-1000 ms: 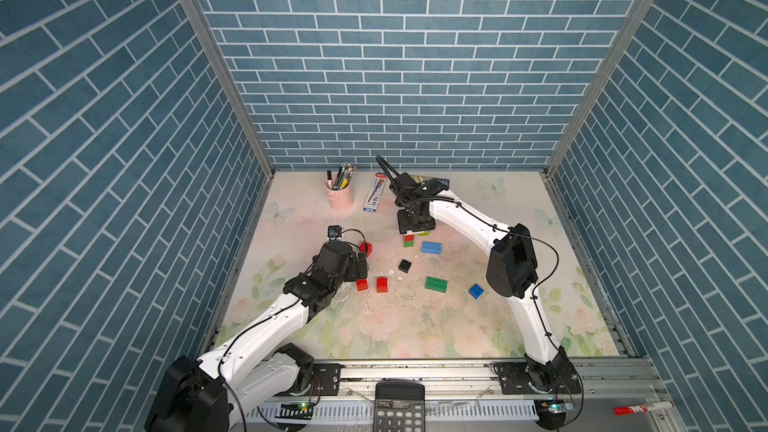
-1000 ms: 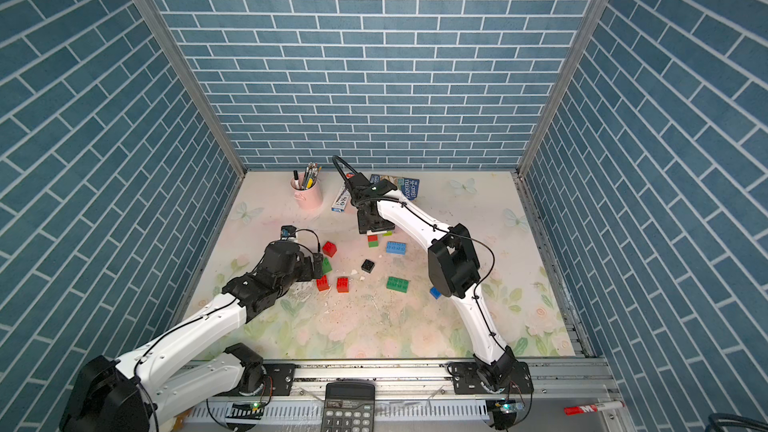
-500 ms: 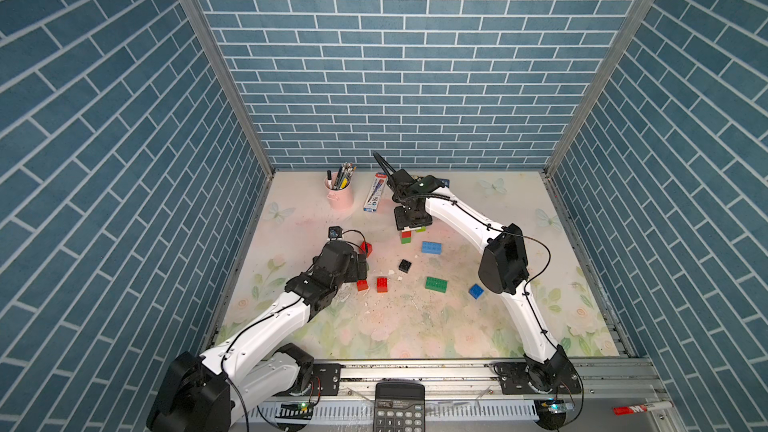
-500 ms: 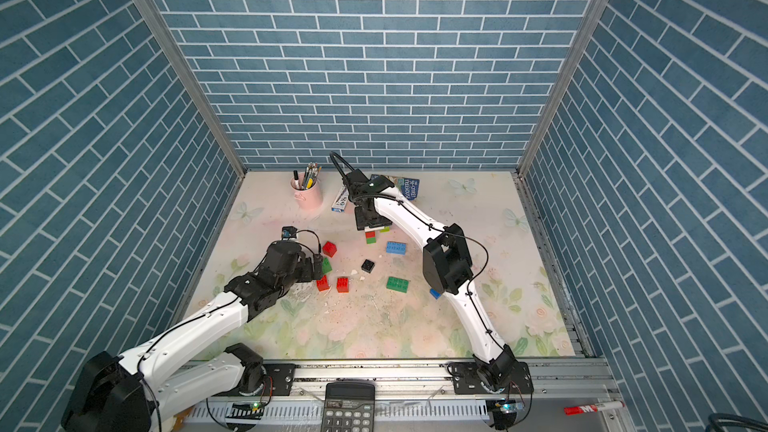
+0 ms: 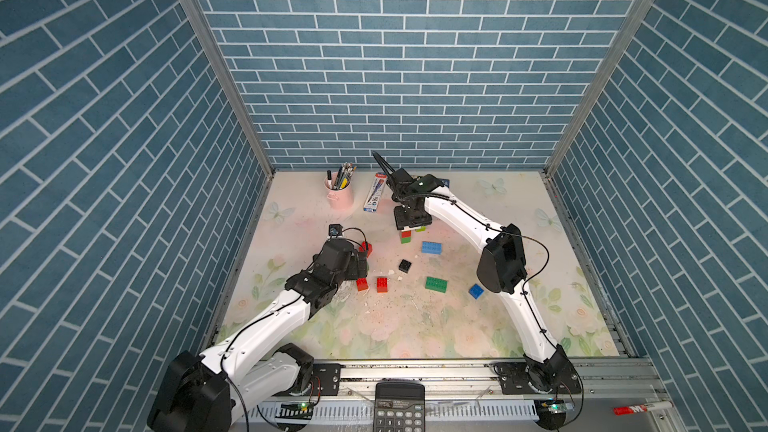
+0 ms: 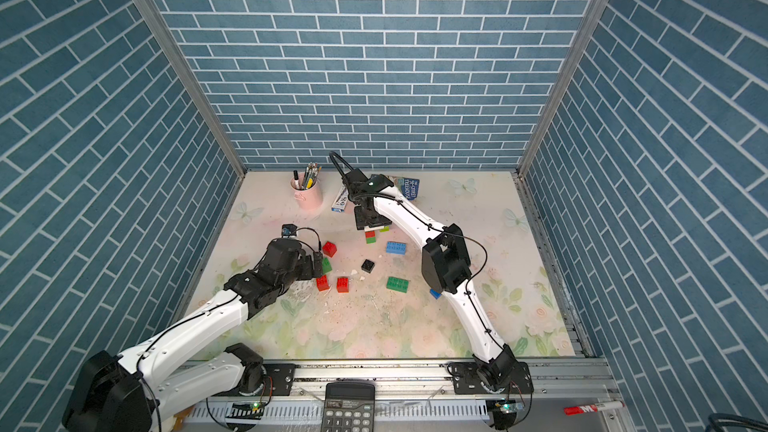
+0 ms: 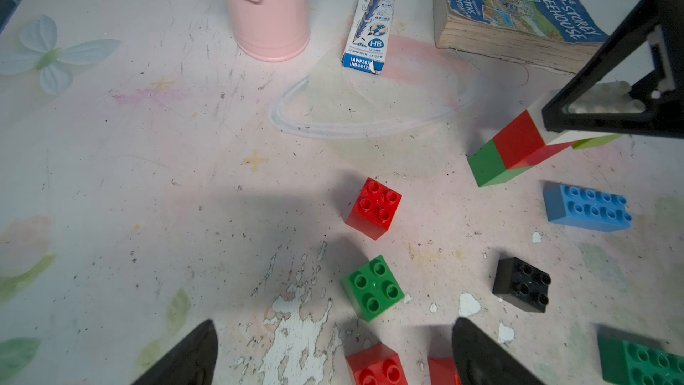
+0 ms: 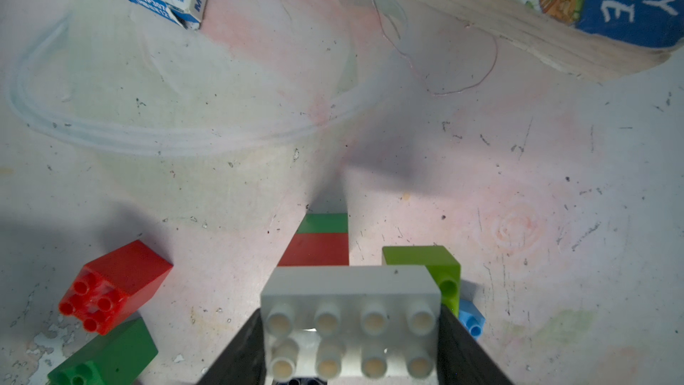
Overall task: Assemble the letter r with lego
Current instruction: Assemble the lego brick with the lego brick.
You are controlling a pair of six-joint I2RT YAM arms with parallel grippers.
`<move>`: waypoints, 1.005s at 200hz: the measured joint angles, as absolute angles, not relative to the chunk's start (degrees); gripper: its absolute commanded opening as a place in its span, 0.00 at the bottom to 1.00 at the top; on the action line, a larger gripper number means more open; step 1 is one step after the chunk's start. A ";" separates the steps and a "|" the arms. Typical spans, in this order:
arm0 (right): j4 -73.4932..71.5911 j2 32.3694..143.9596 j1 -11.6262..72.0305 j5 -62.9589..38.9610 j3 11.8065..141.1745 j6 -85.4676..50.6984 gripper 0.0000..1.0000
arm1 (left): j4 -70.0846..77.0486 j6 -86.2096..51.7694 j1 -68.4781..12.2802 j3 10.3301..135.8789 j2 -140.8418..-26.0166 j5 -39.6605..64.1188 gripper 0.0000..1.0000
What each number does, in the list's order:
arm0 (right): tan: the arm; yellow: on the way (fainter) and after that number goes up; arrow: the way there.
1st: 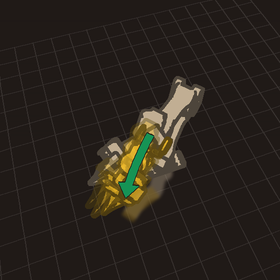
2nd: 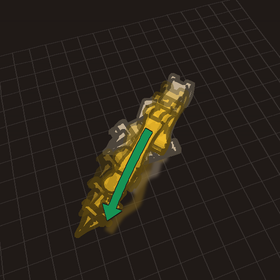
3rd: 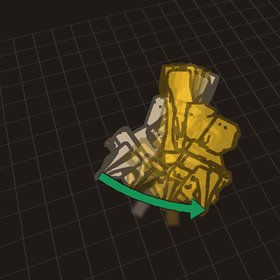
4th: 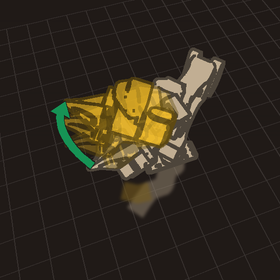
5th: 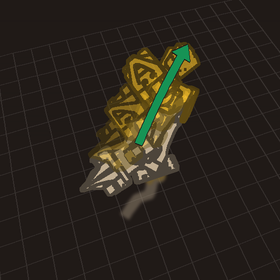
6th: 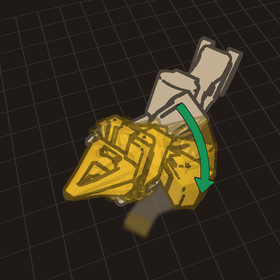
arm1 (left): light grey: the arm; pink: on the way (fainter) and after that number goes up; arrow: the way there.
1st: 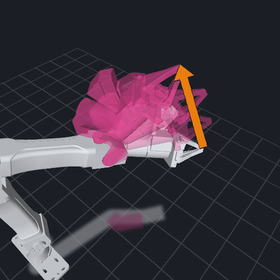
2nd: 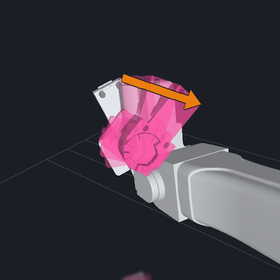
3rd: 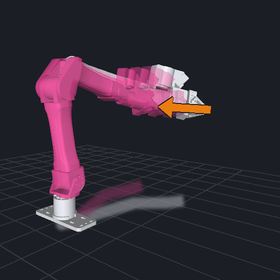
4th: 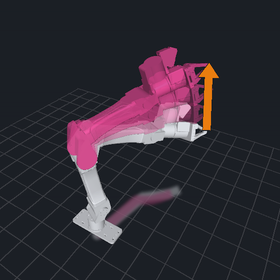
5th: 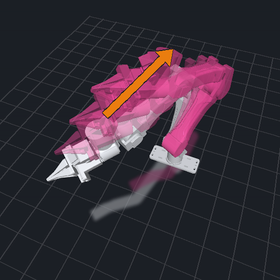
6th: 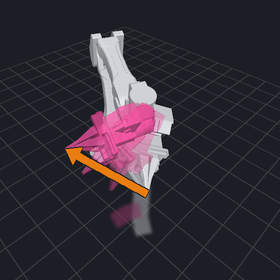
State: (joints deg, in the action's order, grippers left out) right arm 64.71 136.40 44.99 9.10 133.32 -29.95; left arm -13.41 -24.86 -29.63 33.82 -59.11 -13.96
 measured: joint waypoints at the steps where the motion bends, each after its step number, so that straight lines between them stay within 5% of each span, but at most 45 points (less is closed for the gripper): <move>1: 64.73 136.40 44.99 9.10 133.32 -29.95 0.12 | -13.41 -24.86 -29.63 33.85 -59.11 -13.96 1.00; 74: 65.08 136.62 44.99 8.93 133.86 -29.93 0.37 | -14.52 -24.88 -29.63 34.39 -57.98 -14.63 1.00; 201: 64.95 136.62 44.99 8.75 133.97 -29.45 0.57 | -16.05 -25.06 -29.63 35.38 -56.58 -15.86 1.00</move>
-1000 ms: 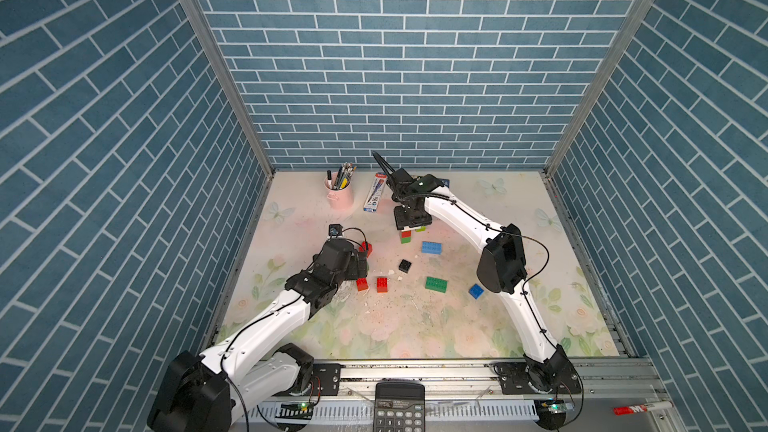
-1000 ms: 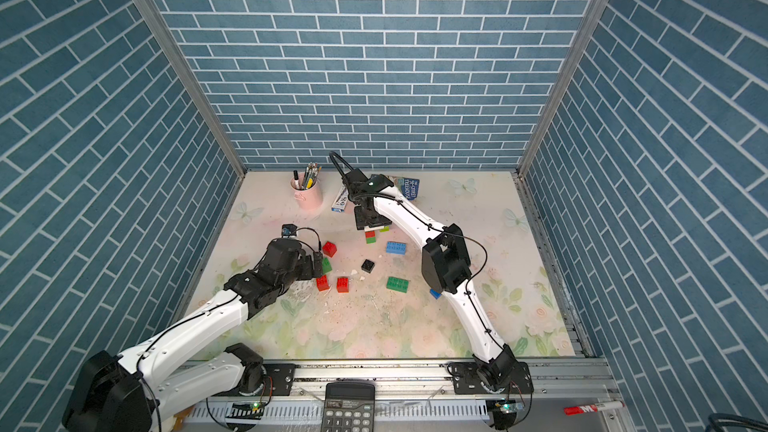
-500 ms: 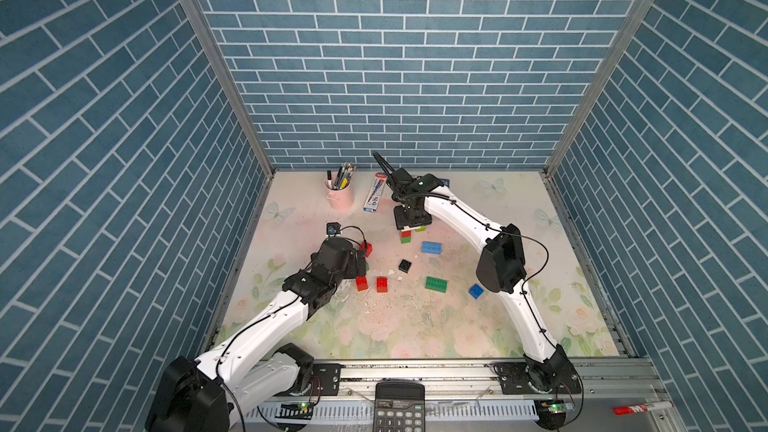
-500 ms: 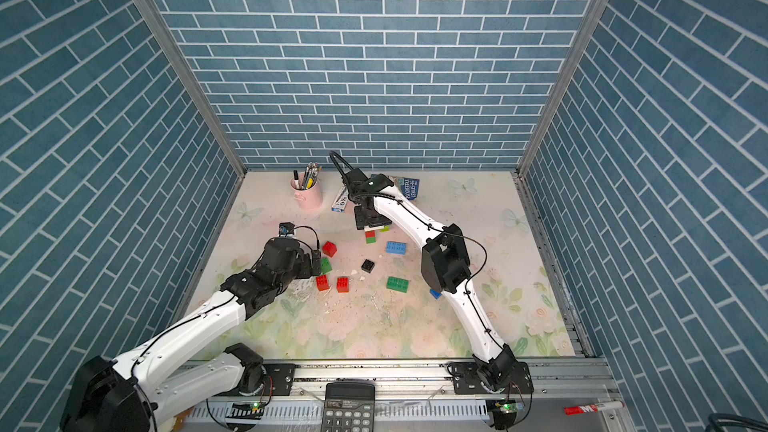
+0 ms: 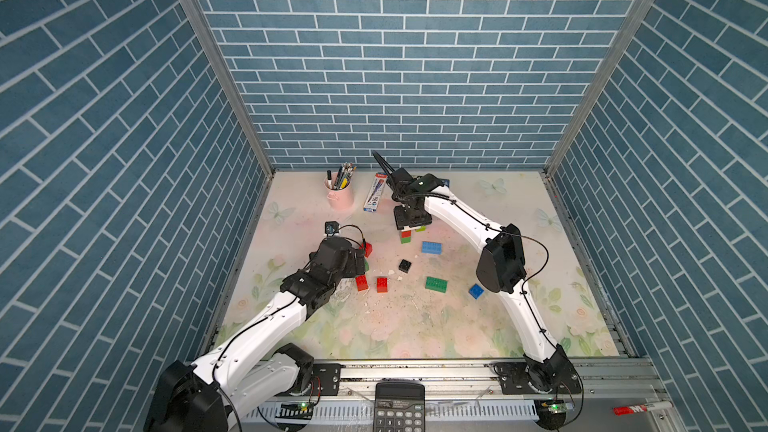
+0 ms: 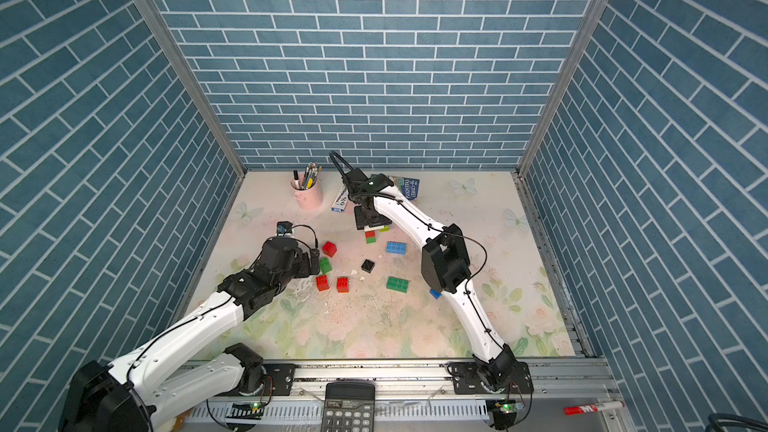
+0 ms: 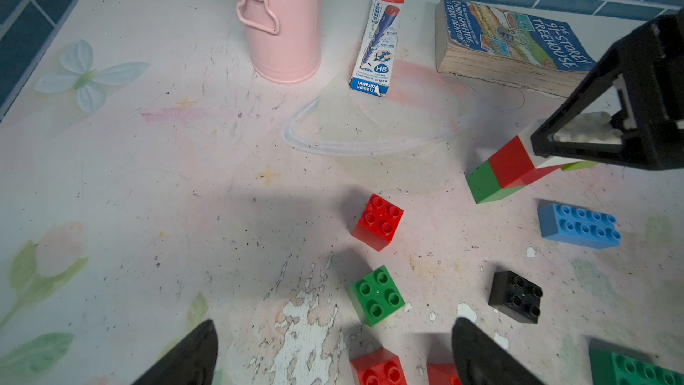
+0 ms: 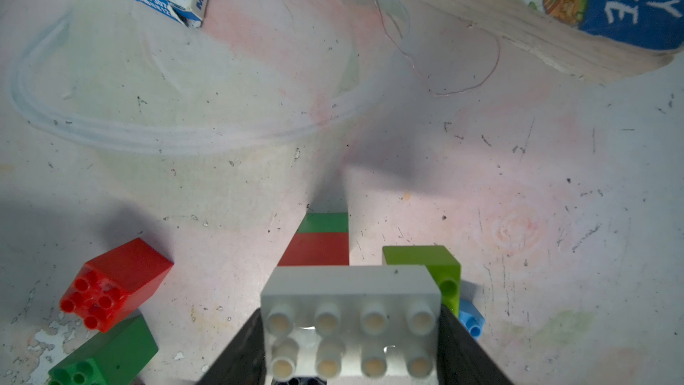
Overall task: Assemble the letter r with lego
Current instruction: Assemble the lego brick with the lego brick.
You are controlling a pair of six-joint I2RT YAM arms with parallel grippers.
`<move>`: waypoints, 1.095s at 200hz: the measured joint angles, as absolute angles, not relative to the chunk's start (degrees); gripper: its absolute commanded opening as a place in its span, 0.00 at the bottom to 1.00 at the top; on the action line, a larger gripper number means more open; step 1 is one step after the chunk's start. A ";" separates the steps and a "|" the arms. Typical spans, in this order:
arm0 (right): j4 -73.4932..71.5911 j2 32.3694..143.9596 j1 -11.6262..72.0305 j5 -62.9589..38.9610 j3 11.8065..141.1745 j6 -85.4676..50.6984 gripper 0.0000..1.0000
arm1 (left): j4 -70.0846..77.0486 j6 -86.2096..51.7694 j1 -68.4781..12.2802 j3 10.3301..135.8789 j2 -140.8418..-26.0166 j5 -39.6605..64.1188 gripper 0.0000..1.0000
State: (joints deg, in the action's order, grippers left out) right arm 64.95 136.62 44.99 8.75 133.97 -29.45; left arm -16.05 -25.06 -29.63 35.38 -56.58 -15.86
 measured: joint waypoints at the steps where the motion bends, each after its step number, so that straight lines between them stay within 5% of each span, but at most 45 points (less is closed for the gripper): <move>1: 64.95 136.62 44.99 8.75 133.97 -29.47 0.57 | -16.05 -25.06 -29.63 35.38 -56.55 -15.86 1.00; 219: 60.77 134.37 44.99 7.68 128.49 -28.18 0.71 | -16.43 -25.08 -29.63 35.38 -55.05 -16.47 1.00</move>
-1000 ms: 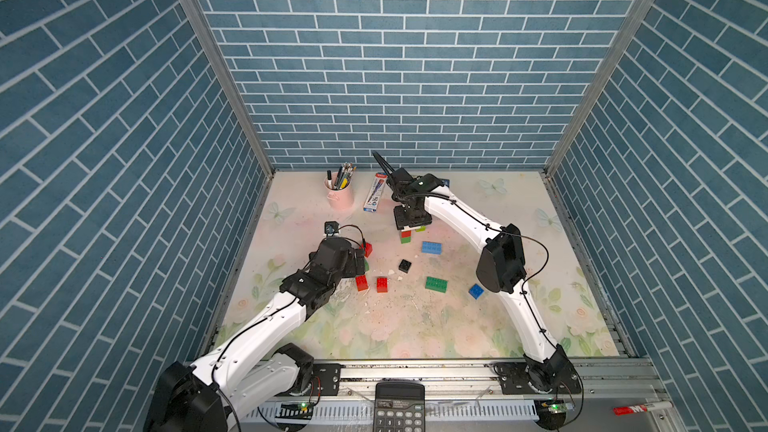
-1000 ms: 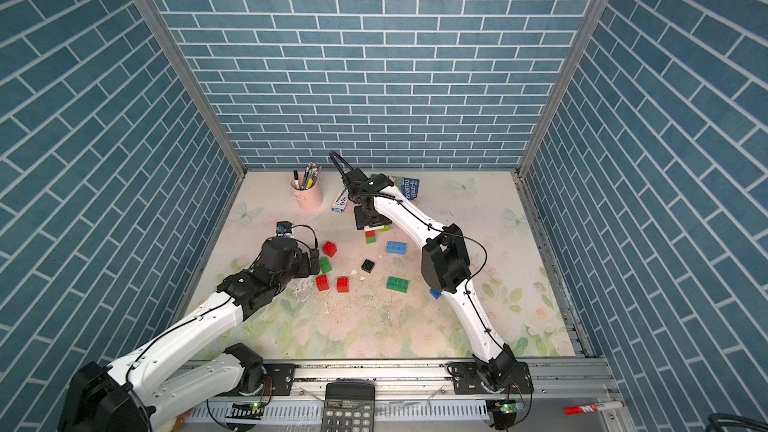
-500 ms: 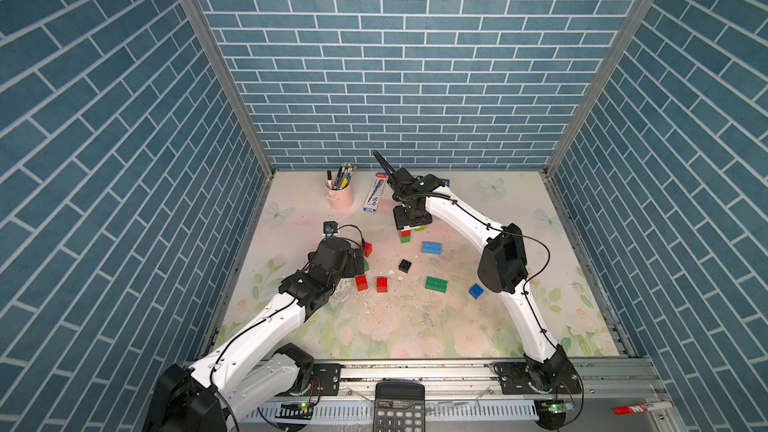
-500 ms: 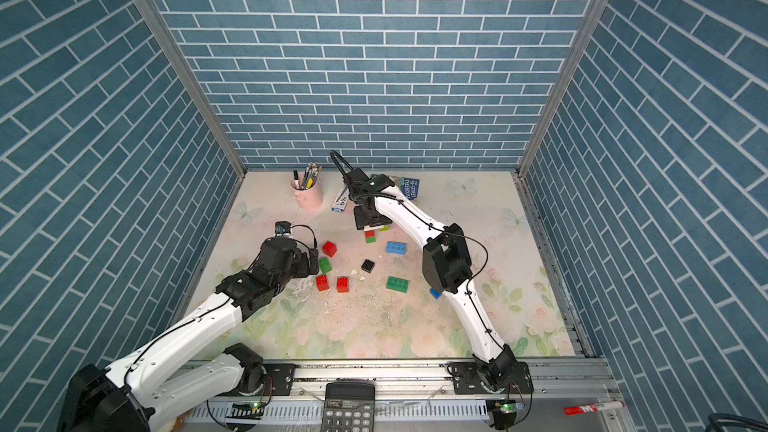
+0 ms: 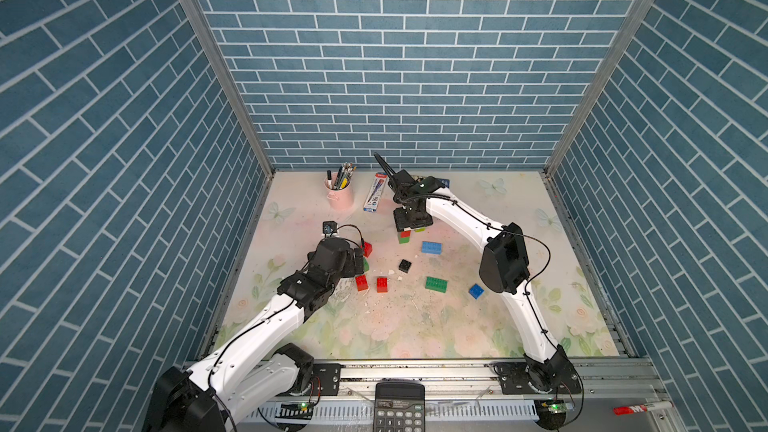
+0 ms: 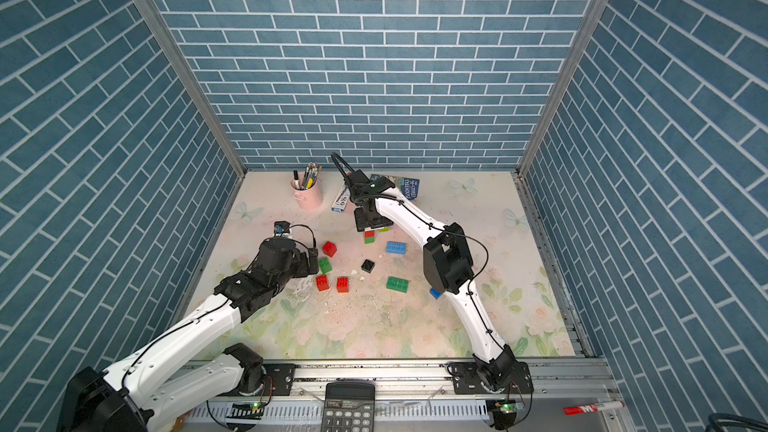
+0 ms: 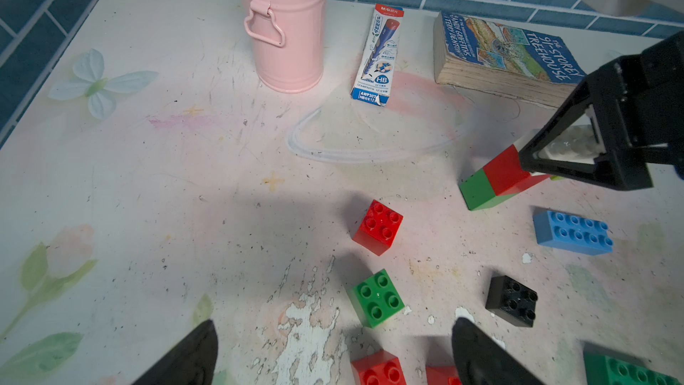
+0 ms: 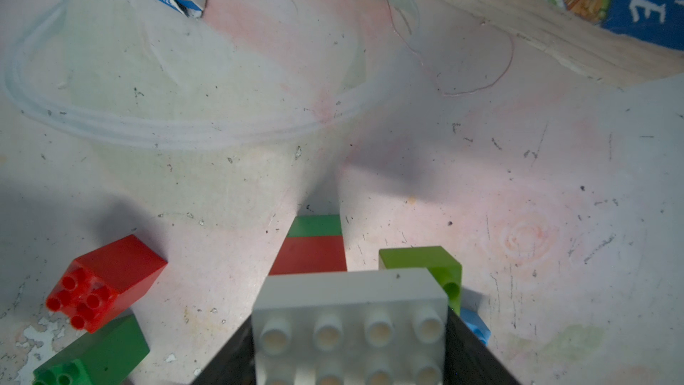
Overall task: Assemble the letter r with lego
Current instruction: Assemble the lego brick with the lego brick.
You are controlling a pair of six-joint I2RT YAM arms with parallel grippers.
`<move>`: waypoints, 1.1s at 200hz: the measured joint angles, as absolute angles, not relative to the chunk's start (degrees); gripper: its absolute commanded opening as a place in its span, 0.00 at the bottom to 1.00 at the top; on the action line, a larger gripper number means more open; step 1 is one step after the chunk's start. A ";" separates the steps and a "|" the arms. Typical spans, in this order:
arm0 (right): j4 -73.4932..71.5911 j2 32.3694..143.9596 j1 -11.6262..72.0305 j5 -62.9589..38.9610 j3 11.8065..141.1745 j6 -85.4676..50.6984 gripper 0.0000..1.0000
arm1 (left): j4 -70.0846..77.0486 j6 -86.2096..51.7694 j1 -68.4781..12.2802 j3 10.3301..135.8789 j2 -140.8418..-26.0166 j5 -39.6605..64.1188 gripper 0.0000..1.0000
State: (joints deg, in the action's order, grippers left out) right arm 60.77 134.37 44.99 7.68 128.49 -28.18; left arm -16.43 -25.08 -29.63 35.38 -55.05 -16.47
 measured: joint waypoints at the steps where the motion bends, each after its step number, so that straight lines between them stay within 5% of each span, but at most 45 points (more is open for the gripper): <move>1: 60.77 134.34 44.99 7.66 128.46 -28.18 0.71 | -16.43 -25.08 -29.63 35.38 -55.02 -16.47 1.00; 142: 60.90 132.44 46.17 7.66 128.16 -28.03 0.72 | -16.43 -25.10 -29.63 35.38 -53.43 -16.43 1.00; 198: 60.90 132.44 46.50 7.77 128.18 -27.99 0.79 | -16.43 -25.08 -29.63 35.38 -52.60 -16.43 1.00; 204: 60.90 132.44 46.50 7.79 128.18 -27.99 0.88 | -16.43 -25.08 -29.63 35.38 -52.56 -16.43 0.99; 220: 60.88 132.44 46.52 7.97 128.20 -27.53 0.89 | -16.43 -25.08 -29.63 35.38 -52.36 -16.43 1.00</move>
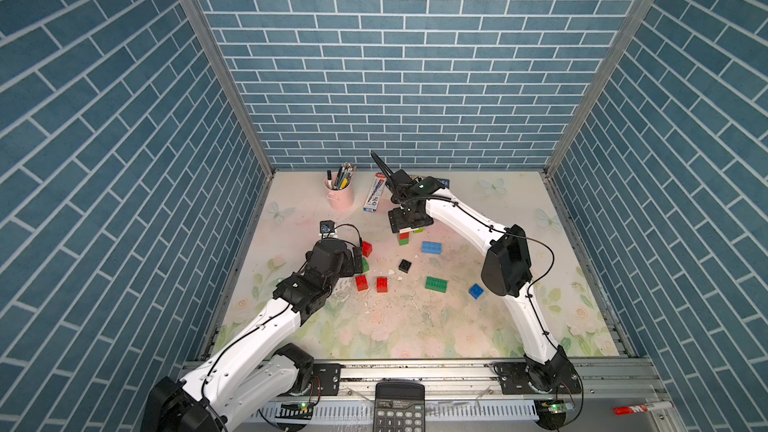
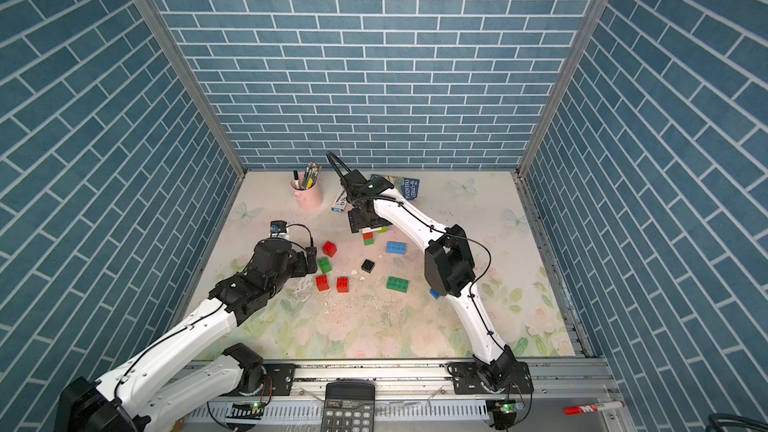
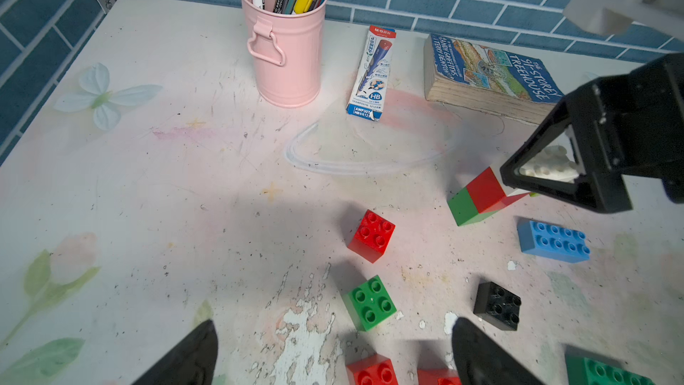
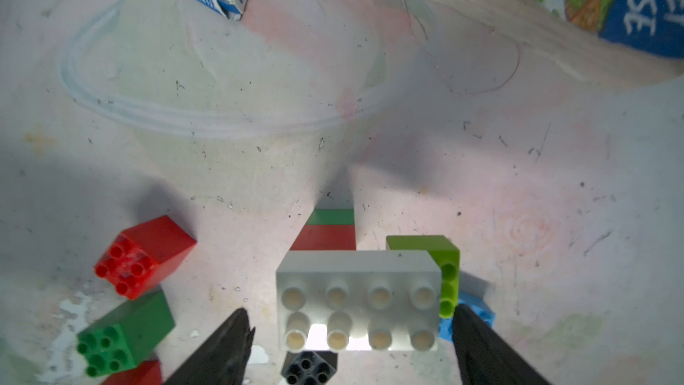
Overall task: Assemble the letter r with lego
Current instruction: Assemble the lego brick with the lego brick.
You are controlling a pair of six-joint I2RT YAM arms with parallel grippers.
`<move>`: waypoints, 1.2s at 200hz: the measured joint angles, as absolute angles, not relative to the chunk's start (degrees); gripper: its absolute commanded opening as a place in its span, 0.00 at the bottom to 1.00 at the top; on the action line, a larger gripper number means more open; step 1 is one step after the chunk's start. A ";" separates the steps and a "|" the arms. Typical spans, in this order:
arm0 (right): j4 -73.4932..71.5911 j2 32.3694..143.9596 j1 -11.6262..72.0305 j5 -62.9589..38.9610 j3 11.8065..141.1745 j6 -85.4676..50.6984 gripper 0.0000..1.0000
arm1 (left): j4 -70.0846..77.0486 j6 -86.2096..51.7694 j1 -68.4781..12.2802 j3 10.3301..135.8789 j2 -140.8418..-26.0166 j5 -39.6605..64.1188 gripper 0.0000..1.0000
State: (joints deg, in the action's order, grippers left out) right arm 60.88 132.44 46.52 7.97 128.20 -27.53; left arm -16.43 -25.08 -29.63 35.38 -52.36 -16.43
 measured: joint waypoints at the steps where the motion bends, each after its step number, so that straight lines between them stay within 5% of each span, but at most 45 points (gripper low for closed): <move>1: 60.88 132.44 46.54 7.97 128.20 -27.51 0.89 | -16.43 -25.08 -29.63 35.38 -52.36 -16.43 1.00; 120: 60.51 128.11 46.37 8.19 128.03 -25.02 0.99 | -15.92 -23.24 -29.63 35.40 -53.34 -14.87 0.99; 191: 47.59 95.04 37.47 -0.03 90.41 -24.08 0.99 | -6.85 -15.22 -29.58 40.77 -67.16 -4.47 1.00; 240: 41.23 84.79 33.52 -6.94 72.71 -24.21 0.99 | 5.23 -4.60 -29.26 45.67 -81.73 8.99 1.00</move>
State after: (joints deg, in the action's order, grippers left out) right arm 41.23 84.79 33.52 -6.94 72.71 -24.21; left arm 5.23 -4.60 -29.26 45.67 -81.73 8.99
